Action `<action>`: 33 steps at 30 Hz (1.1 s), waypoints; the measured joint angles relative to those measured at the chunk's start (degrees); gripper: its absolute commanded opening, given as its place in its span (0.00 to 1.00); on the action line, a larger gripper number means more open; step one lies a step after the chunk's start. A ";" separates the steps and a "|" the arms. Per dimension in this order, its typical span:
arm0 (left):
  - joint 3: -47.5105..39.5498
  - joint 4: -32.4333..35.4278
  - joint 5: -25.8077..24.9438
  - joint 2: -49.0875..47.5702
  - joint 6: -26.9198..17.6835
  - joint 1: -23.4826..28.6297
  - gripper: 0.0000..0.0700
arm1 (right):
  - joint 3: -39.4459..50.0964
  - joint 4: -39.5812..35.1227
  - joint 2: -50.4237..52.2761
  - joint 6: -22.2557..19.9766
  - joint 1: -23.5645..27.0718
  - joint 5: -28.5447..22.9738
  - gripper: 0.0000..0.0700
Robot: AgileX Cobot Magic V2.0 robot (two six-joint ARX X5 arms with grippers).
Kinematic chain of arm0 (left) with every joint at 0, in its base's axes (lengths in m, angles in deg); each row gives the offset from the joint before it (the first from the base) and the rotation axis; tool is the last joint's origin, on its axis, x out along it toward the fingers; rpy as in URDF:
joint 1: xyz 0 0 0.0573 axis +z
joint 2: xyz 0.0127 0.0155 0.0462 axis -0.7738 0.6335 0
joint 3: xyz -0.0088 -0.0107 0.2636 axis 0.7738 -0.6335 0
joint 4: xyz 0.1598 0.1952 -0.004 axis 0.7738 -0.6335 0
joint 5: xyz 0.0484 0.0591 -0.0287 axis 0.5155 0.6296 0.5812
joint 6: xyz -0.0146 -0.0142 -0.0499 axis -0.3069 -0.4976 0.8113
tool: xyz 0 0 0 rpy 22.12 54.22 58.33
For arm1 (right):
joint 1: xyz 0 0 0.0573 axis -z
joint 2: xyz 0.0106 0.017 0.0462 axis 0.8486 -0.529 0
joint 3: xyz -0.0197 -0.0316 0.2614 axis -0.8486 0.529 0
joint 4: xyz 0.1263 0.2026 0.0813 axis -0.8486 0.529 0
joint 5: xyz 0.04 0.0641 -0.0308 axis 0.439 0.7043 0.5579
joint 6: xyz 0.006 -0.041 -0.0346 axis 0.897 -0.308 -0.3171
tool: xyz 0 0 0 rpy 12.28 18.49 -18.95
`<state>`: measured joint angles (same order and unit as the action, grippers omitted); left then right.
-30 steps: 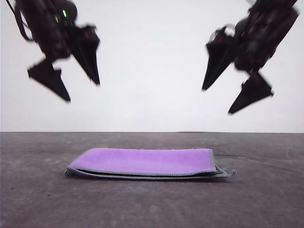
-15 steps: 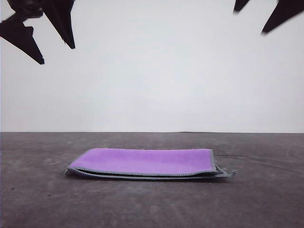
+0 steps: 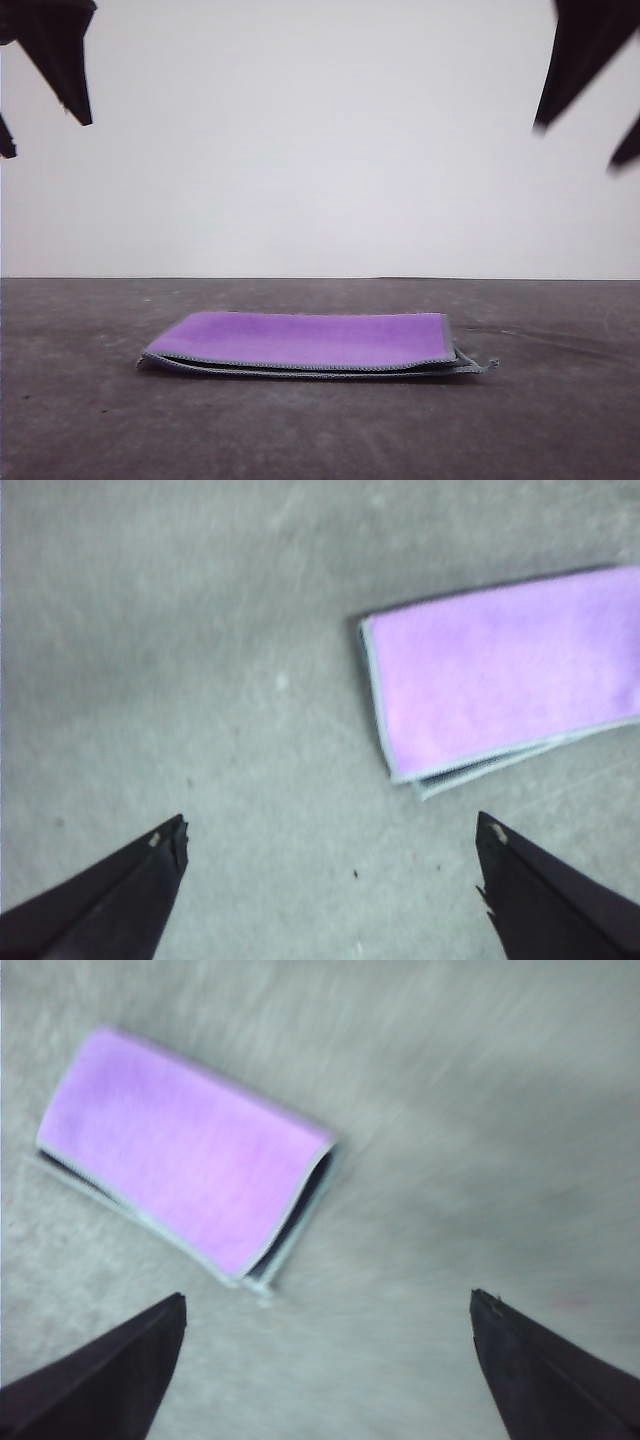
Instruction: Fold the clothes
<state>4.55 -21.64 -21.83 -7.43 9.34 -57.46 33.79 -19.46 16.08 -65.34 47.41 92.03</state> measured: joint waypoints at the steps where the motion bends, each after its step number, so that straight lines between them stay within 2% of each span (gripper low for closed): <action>1: -0.89 0.60 -0.08 -0.69 0.22 0.00 0.80 | 2.77 -3.39 -0.34 1.37 0.00 1.34 0.82; 6: -2.53 1.33 -0.33 -1.89 0.80 0.00 0.80 | 11.64 -17.76 -4.55 7.71 0.00 6.76 0.82; 17: -2.60 3.30 -0.37 -1.89 1.51 0.00 0.80 | 13.34 -31.23 -18.48 15.17 -1.29 14.21 0.82; 30: -2.60 3.41 -0.37 -1.87 1.51 0.00 0.80 | 13.34 -43.55 -25.52 22.96 -7.16 14.36 0.78; 32: -2.60 3.43 -0.37 -1.89 1.51 0.00 0.80 | 13.34 -45.64 -26.39 24.15 -8.07 14.38 0.75; 33: -2.60 3.43 -0.37 -1.89 1.51 0.00 0.80 | 13.31 -46.66 -26.86 24.80 -8.35 14.41 0.70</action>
<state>1.95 -18.21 -22.20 -9.32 10.85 -57.46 47.10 -66.13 -10.79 -40.55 39.05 106.44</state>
